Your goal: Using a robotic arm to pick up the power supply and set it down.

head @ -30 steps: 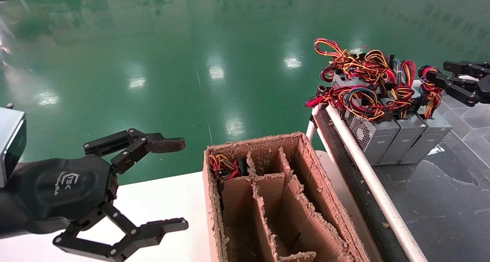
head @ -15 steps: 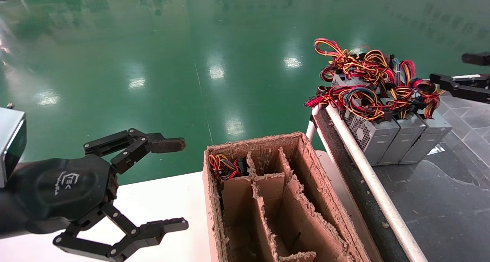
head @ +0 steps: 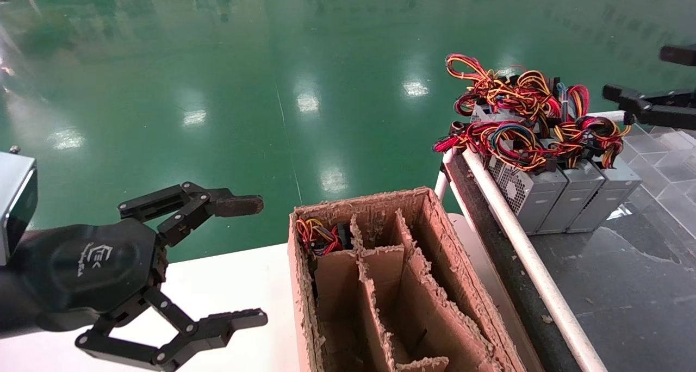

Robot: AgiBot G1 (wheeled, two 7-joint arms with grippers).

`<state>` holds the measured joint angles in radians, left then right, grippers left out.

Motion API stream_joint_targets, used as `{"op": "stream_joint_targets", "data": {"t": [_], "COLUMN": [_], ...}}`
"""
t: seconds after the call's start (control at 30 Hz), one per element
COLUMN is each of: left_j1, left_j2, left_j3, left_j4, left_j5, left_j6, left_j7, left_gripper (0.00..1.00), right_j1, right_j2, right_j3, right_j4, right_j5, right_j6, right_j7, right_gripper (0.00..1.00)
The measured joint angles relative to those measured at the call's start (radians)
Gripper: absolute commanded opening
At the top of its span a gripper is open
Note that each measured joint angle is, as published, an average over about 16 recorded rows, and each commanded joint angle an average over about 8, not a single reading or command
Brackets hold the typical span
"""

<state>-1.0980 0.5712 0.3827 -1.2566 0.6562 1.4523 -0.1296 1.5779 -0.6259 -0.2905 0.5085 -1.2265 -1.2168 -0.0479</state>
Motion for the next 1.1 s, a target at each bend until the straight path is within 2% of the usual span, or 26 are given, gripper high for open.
{"op": "stream_joint_targets", "data": {"t": [0.87,1.1], "left_j1": [0.0,0.0], "left_j2": [0.0,0.0], "left_j3": [0.0,0.0], "left_j4": [0.0,0.0], "left_j5": [0.0,0.0], "left_j6": [0.0,0.0], "left_j7": [0.0,0.0], "left_gripper": [1.0,1.0], "right_j1": [-0.246,-0.28], "right_j2": [0.007,0.008], "right_j3": [0.005,0.006], "right_j4": [0.38,0.431], "right_j5": [0.243,0.276], "right_j6": [-0.137,-0.155], "right_j7": [0.115,0.131], "right_gripper": [1.0,1.0]}}
